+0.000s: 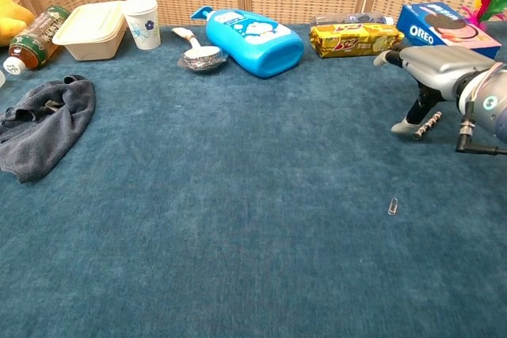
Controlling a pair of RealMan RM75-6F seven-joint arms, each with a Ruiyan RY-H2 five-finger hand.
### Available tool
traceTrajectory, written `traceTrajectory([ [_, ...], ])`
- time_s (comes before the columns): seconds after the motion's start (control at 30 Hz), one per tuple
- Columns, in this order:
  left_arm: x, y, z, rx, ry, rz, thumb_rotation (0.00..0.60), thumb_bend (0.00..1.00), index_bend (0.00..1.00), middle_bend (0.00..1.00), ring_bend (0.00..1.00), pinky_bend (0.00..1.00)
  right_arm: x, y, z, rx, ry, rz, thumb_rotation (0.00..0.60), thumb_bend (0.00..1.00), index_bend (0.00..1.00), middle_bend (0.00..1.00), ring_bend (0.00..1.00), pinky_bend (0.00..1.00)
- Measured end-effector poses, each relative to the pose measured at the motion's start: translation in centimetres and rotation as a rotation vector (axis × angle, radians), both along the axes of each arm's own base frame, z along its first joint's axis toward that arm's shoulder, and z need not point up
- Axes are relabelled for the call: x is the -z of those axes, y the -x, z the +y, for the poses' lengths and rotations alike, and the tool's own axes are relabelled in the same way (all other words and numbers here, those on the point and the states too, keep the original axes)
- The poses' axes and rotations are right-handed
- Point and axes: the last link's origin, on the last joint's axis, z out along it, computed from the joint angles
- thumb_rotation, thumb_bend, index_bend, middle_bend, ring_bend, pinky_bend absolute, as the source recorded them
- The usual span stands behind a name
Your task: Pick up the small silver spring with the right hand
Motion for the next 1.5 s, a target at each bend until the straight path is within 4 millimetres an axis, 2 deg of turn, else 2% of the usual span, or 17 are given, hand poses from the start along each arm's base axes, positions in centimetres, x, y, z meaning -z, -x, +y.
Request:
traceTrajectory([
  [0.3, -0.1, 0.1, 0.0, -0.001, -0.001, -0.003, 0.6, 0.21, 0.0, 0.0, 0.0, 0.0, -0.2, 1.0, 0.2, 0.006, 0.008, 0.045, 0.6, 0.03, 0.11, 0.0, 0.0, 0.0],
  [0.87, 0.2, -0.3, -0.3, 0.01, 0.01, 0.008, 0.6, 0.21, 0.0, 0.0, 0.0, 0.0, -3.9, 4.6, 1.3, 0.043, 0.053, 0.109, 0.6, 0.03, 0.11, 0.0, 0.0, 0.0],
  [0.93, 0.3, -0.3, -0.3, 0.011, 0.01, 0.008, 0.6, 0.21, 0.0, 0.0, 0.0, 0.0, -4.1, 4.6, 1.4, 0.041, 0.054, 0.094, 0.6, 0.03, 0.1, 0.0, 0.0, 0.0],
  [1.13, 0.4, -0.3, -0.2, 0.01, 0.013, 0.009, 0.6, 0.21, 0.0, 0.0, 0.0, 0.0, -4.4, 2.8, 1.3, 0.001, 0.059, 0.053, 0.6, 0.03, 0.1, 0.0, 0.0, 0.0],
  [1.5, 0.1, -0.1, -0.1, 0.003, 0.005, 0.005, 0.6, 0.21, 0.0, 0.0, 0.0, 0.0, -2.4, 2.5, 0.5, 0.034, 0.025, 0.074, 0.6, 0.03, 0.1, 0.0, 0.0, 0.0],
])
